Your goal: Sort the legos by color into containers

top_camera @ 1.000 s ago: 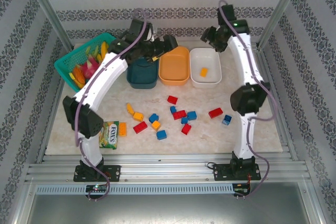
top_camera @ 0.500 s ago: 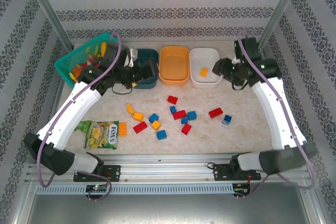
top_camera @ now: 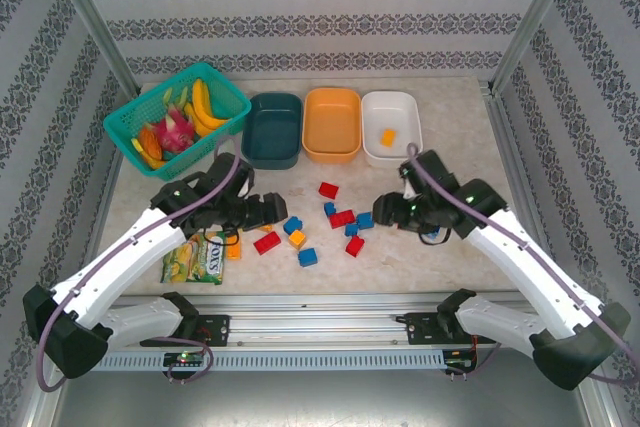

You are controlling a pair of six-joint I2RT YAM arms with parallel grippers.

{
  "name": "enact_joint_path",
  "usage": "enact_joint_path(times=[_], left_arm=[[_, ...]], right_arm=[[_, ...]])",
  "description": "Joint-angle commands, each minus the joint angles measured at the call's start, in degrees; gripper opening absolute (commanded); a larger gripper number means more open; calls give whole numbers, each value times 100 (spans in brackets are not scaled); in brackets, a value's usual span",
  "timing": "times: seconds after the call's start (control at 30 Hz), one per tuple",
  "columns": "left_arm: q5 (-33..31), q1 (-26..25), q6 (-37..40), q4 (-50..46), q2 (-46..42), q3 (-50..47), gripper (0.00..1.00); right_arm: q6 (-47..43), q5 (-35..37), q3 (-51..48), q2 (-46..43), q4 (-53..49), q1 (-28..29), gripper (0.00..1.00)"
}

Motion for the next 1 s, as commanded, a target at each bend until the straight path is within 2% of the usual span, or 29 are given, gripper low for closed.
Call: enact_joint_path(times=[0.0,0.13,0.33,0.67,0.97], left_arm=[[-457,-244,259,-148,1,-376,83],[-727,-474,954,124,397,-918,78],[-1388,-589,1718,368,835,-1071,76],[-1480,-591,2734,1043,1867,-1049,74],[-1504,-569,2904,1265,2651,-924,71]], right_arm=[[-30,-453,-544,-233,956,533,60],[-448,-739,-1057,-265,1624,966,62],[-902,-1260,-1759,-562,2680,1092,64],[-711,-1162,-2300,-756,2947,1083,65],[-570,-1044,-2728,-1270,3421,1046,71]])
